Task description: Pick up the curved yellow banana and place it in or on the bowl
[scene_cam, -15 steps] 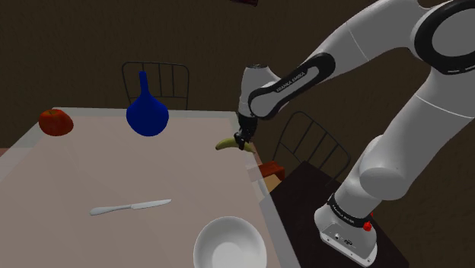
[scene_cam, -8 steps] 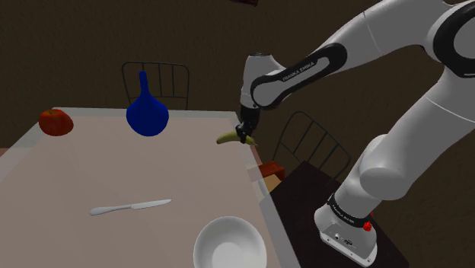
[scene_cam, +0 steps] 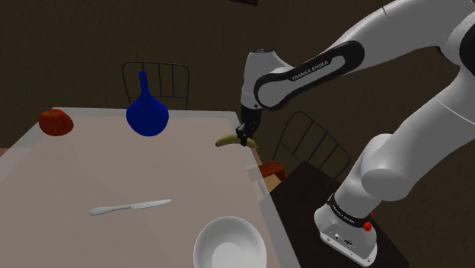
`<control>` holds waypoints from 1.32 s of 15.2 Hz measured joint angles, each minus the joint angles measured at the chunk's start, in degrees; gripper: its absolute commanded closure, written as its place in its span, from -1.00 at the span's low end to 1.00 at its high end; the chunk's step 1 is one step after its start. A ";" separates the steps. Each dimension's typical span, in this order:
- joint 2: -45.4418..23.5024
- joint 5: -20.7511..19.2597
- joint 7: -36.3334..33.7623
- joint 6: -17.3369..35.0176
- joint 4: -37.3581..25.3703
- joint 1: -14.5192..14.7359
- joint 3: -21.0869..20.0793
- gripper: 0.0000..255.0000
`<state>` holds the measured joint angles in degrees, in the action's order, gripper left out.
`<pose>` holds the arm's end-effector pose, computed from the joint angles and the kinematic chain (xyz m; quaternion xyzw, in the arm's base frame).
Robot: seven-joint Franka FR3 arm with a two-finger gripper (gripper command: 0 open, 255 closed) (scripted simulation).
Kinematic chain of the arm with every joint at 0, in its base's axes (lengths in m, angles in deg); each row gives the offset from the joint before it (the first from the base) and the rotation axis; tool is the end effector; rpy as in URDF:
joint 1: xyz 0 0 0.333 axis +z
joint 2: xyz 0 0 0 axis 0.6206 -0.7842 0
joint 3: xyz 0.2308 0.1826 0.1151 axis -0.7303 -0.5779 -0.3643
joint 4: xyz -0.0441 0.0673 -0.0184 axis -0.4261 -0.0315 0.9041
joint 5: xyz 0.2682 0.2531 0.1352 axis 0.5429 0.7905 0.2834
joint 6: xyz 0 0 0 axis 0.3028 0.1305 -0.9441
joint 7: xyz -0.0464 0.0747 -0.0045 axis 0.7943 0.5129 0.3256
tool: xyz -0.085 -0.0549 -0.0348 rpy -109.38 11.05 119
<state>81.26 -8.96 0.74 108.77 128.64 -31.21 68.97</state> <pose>0.4189 0.1061 0.3466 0.9983 0.0524 -0.0199 0.0151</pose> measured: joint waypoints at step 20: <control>11.72 13.74 -26.34 -3.06 7.55 17.44 -19.83 1.00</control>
<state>92.98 4.77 -25.60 105.71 136.19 -13.77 49.15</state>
